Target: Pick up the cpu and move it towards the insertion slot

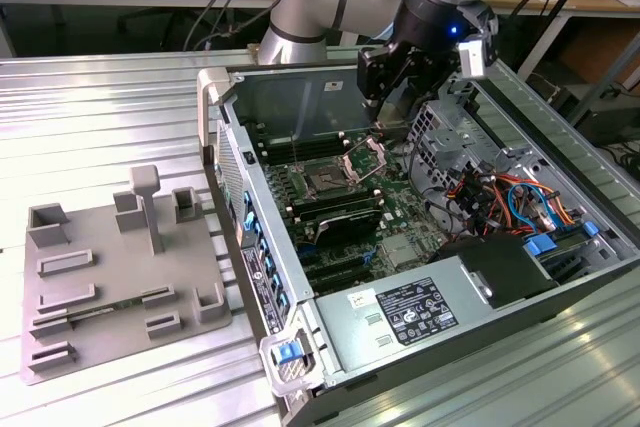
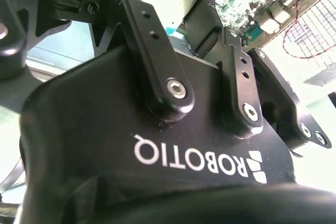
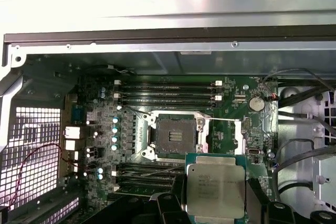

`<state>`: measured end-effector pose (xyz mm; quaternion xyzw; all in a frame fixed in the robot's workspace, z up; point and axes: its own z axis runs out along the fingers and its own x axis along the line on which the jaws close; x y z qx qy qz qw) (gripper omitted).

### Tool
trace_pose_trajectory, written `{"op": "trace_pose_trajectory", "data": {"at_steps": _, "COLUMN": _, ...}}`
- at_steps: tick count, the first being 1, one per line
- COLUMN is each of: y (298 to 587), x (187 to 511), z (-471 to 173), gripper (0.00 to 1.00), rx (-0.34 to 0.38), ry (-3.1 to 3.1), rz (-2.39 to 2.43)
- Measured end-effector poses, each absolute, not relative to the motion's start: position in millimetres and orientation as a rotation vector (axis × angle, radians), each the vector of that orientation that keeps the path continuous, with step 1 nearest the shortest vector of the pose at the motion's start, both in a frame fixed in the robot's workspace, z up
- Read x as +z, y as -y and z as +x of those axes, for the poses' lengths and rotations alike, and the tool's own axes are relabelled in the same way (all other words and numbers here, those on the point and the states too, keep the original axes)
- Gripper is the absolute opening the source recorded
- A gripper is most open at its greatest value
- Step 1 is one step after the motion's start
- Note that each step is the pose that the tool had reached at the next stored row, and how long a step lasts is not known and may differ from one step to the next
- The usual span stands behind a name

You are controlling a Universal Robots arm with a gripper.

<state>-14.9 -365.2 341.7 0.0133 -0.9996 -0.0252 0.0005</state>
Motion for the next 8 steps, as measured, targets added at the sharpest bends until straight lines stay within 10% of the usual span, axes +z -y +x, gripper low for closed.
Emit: {"op": "trace_pose_trajectory", "data": {"at_steps": 8, "y": 360.4, "x": 337.6, "z": -14.9, "gripper": 0.55, "rx": -0.079, "ry": 3.139, "rz": 0.042}}
